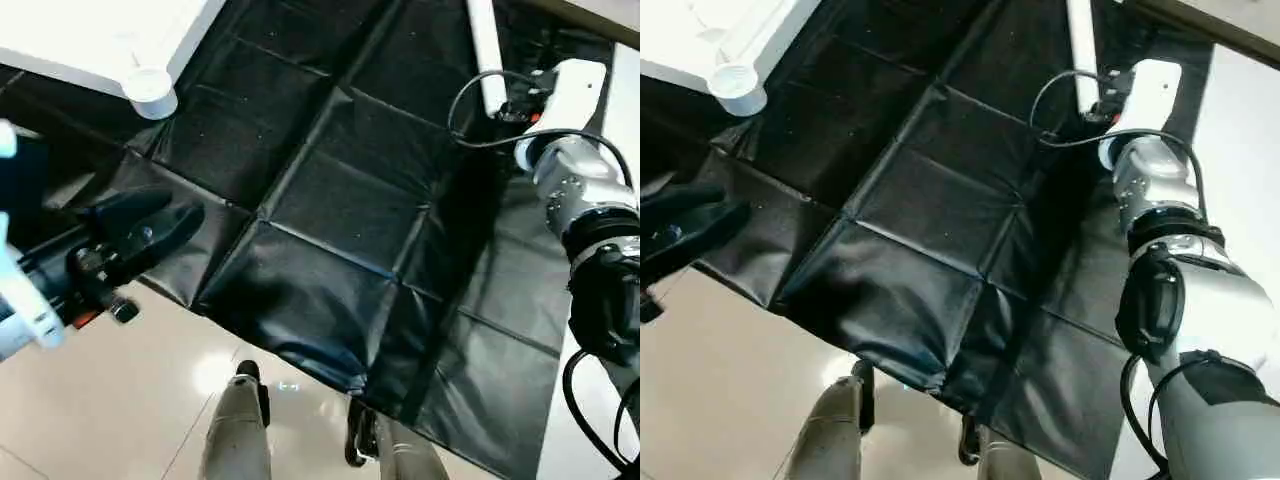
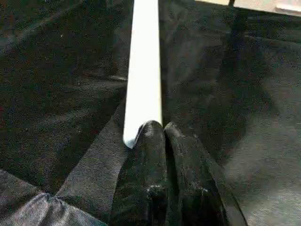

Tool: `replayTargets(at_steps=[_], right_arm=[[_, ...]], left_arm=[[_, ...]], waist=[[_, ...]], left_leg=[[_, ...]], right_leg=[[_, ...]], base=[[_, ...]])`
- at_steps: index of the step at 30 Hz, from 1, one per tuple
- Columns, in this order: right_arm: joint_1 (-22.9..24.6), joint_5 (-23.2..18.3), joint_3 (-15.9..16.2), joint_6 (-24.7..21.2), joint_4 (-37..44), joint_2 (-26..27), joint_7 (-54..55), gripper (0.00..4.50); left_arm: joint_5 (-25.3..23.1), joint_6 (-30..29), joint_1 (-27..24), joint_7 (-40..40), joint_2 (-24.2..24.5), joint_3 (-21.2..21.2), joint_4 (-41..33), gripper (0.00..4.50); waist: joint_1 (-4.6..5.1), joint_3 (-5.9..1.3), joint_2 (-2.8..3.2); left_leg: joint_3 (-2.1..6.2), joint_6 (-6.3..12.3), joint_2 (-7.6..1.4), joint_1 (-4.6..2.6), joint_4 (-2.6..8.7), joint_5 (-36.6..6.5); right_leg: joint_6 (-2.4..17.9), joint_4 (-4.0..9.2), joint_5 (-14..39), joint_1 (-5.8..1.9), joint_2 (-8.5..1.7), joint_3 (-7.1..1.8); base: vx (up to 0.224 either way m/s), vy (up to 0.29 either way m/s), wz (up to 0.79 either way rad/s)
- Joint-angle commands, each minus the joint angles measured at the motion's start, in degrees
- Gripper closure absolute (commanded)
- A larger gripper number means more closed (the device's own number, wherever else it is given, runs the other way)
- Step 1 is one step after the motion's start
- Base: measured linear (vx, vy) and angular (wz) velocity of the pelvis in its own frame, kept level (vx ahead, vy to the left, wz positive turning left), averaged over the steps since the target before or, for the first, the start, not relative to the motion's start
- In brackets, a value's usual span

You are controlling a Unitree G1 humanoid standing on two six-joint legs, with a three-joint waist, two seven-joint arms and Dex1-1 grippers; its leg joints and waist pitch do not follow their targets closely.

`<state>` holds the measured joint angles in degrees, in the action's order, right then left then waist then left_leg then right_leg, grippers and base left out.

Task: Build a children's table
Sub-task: Pick table leg

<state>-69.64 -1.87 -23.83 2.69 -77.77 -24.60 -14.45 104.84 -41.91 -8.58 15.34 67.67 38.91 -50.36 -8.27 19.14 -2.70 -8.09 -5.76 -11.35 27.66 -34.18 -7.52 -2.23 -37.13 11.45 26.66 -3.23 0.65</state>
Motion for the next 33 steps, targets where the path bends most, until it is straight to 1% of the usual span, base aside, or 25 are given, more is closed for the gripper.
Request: replayTargets(at_steps=[1,2,6,8,9,12,13,14,16,17,18,19,20,22,23,24,25,26,27,28,29,30,31,32,33], right_arm=[[1.6,0.21,0.39,0.62,0.33,-1.16,-1.63,4.43],[1.81,0.57,0.79,0.73,0.32,-1.15,-1.79,4.43],[2.12,1.14,1.36,1.03,0.23,-1.09,-2.13,4.43],[2.08,1.12,1.43,1.36,0.19,-1.05,-1.9,4.43],[2.01,1.0,1.42,1.48,0.18,-1.06,-1.74,4.43],[1.69,0.83,1.08,1.83,0.14,-1.05,-1.16,4.43],[1.53,0.62,0.82,1.92,0.13,-1.0,-1.11,4.28],[1.27,0.48,0.67,1.93,0.12,-0.94,-0.99,4.18],[0.97,0.06,0.46,1.96,0.12,-0.88,-0.94,4.07],[0.56,-0.5,0.13,2.12,0.15,-0.79,-0.83,4.0],[0.56,-0.5,0.13,2.12,0.15,-0.79,-0.83,3.9],[0.39,-0.71,0.01,2.2,0.15,-0.73,-0.74,3.78],[0.2,-0.9,-0.1,2.33,0.19,-0.7,-0.66,3.63],[-0.01,-1.05,-0.19,3.0,0.32,-0.87,-0.28,3.56],[-0.03,-2.1,-1.0,4.18,0.71,-1.34,-0.58,3.46],[0.14,-2.5,-1.27,5.06,1.03,-1.73,-0.59,3.35],[0.42,-2.91,-1.52,5.78,1.41,-2.08,-0.72,3.26],[1.12,-3.17,-1.48,6.83,1.99,-2.36,-1.4,3.19],[1.38,-3.26,-1.46,7.2,2.2,-2.45,-1.67,3.12],[2.31,-3.3,-1.1,8.41,3.65,-2.94,-2.45,3.02],[3.73,-4.65,-1.69,8.95,6.05,-3.14,-4.52,2.82],[3.73,-4.65,-1.69,8.95,6.05,-3.14,-4.52,2.77],[6.89,-6.37,-2.43,9.71,11.15,-3.07,-6.38,2.74],[8.34,-7.04,-2.91,10.01,12.65,-2.91,-6.89,2.74],[11.91,-8.11,-3.16,7.84,18.99,-1.83,-6.96,2.68]], left_arm=[[-1.3,0.66,0.06,-0.78,-0.32,-1.54,-1.01,2.45],[-1.55,0.8,0.21,-0.81,-0.3,-1.91,-1.0,2.45],[-2.07,1.25,0.47,-0.93,-0.27,-2.67,-1.02,2.45],[-2.34,1.26,0.37,-1.13,-0.32,-2.54,-0.96,2.45],[-2.48,1.22,0.32,-1.09,-0.41,-2.47,-1.01,2.45],[-3.26,1.39,-0.1,-1.04,-0.82,-2.5,-1.35,2.45],[-3.67,1.37,-0.36,-0.85,-0.98,-2.39,-1.45,2.45],[-4.33,1.38,-0.55,-0.57,-1.15,-2.29,-1.53,2.45],[-5.31,1.55,-0.63,-0.14,-1.31,-2.33,-1.55,2.45],[-6.96,1.81,-0.54,0.95,-1.56,-2.78,-1.16,2.45],[-6.96,1.81,-0.54,0.95,-1.56,-2.78,-1.16,2.45],[-8.17,1.82,-0.5,1.89,-1.62,-3.27,-0.73,2.45],[-9.64,1.72,-0.53,3.08,-1.75,-3.85,-0.18,2.45],[-11.79,1.4,-0.85,5.3,-2.19,-5.18,0.92,2.45],[-15.82,2.14,-0.63,6.11,-4.2,-6.68,1.58,2.45],[-18.1,2.82,-0.58,6.15,-5.69,-7.48,2.15,2.45],[-20.41,3.31,-0.74,6.26,-6.97,-8.34,2.93,2.45],[-24.88,4.26,-0.42,5.89,-8.67,-10.66,4.13,2.45],[-26.53,4.6,-0.29,5.74,-9.27,-11.52,4.56,2.45],[-28.75,5.29,0.35,5.59,-10.35,-13.43,6.13,2.45],[-31.06,6.26,1.54,5.58,-11.78,-15.73,8.01,2.45],[-31.06,6.26,1.54,5.58,-11.78,-15.73,8.01,2.45],[-34.13,7.59,3.67,4.96,-13.53,-19.23,11.1,2.45],[-36.42,8.28,5.07,4.4,-14.59,-21.79,12.7,2.45],[-37.77,8.63,7.08,4.14,-15.23,-23.67,14.43,2.45]], waist=[[0.01,-7.12,0.55],[-0.03,-7.05,0.67],[-0.05,-6.97,0.63],[-0.12,-6.85,0.54],[-0.1,-6.84,0.37],[-0.09,-6.85,0.36],[0.01,-6.9,0.02],[0.01,-6.85,-0.1],[-0.02,-6.85,0.14],[0.09,-7.01,-0.25],[0.09,-7.01,-0.25],[0.1,-6.96,-0.17],[0.27,-7.28,-0.2],[0.41,-7.56,-0.26],[0.61,-7.86,-0.36],[0.69,-7.77,-0.41],[0.84,-8.54,0.26],[1.14,-9.26,0.17],[1.09,-9.06,0.1],[1.17,-10.17,0.8],[1.39,-11.01,0.87],[1.32,-10.8,0.62],[1.34,-11.08,0.7],[1.32,-12.41,0.9],[1.32,-13.26,1.75]], left_leg=[[-0.42,-10.35,0.94,-2.73,2.19,3.47],[-0.45,-10.28,0.9,-2.73,2.2,3.26],[-0.49,-9.82,0.8,-2.79,2.33,1.53],[-0.52,-9.54,0.72,-2.81,2.44,0.52],[-0.56,-9.39,0.67,-2.84,2.49,0.05],[-0.53,-9.09,0.54,-2.82,2.61,-1.01],[-0.61,-8.77,0.51,-2.86,2.65,-1.32],[-0.6,-8.56,0.52,-2.83,2.64,-1.26],[-0.59,-8.16,0.47,-2.92,2.65,-1.31],[-0.65,-7.89,0.46,-2.9,2.67,-1.57],[-0.65,-7.89,0.46,-2.9,2.67,-1.57],[-0.59,-7.78,0.43,-2.83,2.7,-1.5],[-0.67,-7.39,0.4,-2.88,2.57,-0.81],[-0.74,-7.28,0.42,-2.91,2.44,-0.24],[-0.84,-7.06,0.33,-2.94,2.4,0.3],[-0.81,-6.77,0.26,-2.91,2.44,0.51],[-1.04,-6.15,0.32,-3.22,2.06,2.53],[-1.16,-5.69,0.21,-3.42,1.92,3.21],[-1.23,-5.03,0.25,-3.31,1.83,4.24],[-1.32,-5.03,0.35,-3.48,1.47,4.94],[-1.56,-4.78,0.33,-3.61,1.13,5.3],[-1.71,-4.11,0.31,-3.51,1.05,5.59],[-1.7,-3.84,0.42,-3.34,1.07,5.5],[-1.98,-3.26,0.26,-3.86,0.73,4.91],[-1.86,-3.05,0.31,-3.92,0.56,5.28]], right_leg=[[6.79,1.6,-19.23,-5.02,-1.45,-1.1],[6.99,1.58,-18.94,-4.97,-1.53,-1.12],[7.87,1.81,-16.02,-4.77,-1.7,-1.18],[8.09,1.95,-14.34,-4.67,-1.82,-1.27],[8.23,2.03,-13.42,-4.62,-1.88,-1.3],[8.49,2.08,-11.32,-4.49,-2.03,-1.33],[8.47,2.19,-10.46,-4.51,-2.02,-1.36],[8.39,2.15,-10.22,-4.49,-2.03,-1.38],[8.24,2.22,-9.42,-4.32,-2.09,-1.41],[8.17,2.26,-8.4,-4.4,-2.09,-1.42],[8.17,2.26,-8.4,-4.4,-2.09,-1.42],[8.08,2.24,-7.96,-4.36,-2.16,-1.39],[7.79,2.1,-8.33,-4.32,-2.04,-1.33],[7.61,1.93,-8.88,-4.37,-1.98,-1.35],[7.65,1.82,-9.28,-4.39,-1.96,-1.32],[7.68,1.84,-9.49,-4.44,-2.06,-1.3],[8.29,1.4,-11.59,-4.31,-1.8,-1.23],[8.49,1.31,-12.14,-4.57,-1.68,-1.18],[8.53,1.26,-12.93,-4.4,-1.62,-1.08],[8.83,0.85,-13.58,-4.68,-1.52,-1.09],[9.12,0.72,-14.04,-4.75,-1.37,-1.11],[9.29,0.75,-14.98,-4.49,-1.35,-1.14],[9.46,0.78,-15.02,-4.77,-1.28,-1.15],[9.78,0.6,-14.6,-4.78,-1.39,-1.19],[10.25,0.3,-14.85,-5.03,-1.32,-1.03]], base=[[0.0,0.0,0.0],[0.0,0.0,0.0],[0.0,0.0,0.0],[0.0,0.0,0.0],[0.0,0.0,0.0],[0.0,0.0,0.0],[0.0,0.0,0.0],[0.0,0.0,0.0],[0.0,0.0,0.0],[0.0,0.0,0.0],[0.0,0.0,0.0],[0.0,0.0,0.0],[0.0,0.0,0.0],[0.0,0.0,0.0],[0.0,0.0,0.0],[0.0,0.0,0.0],[0.0,0.0,0.0],[0.0,0.0,0.0],[0.0,0.0,0.0],[0.0,0.0,0.0],[0.0,0.0,0.0],[0.0,0.0,0.0],[0.0,0.0,0.0],[0.0,0.0,0.0],[0.0,0.0,0.0]])
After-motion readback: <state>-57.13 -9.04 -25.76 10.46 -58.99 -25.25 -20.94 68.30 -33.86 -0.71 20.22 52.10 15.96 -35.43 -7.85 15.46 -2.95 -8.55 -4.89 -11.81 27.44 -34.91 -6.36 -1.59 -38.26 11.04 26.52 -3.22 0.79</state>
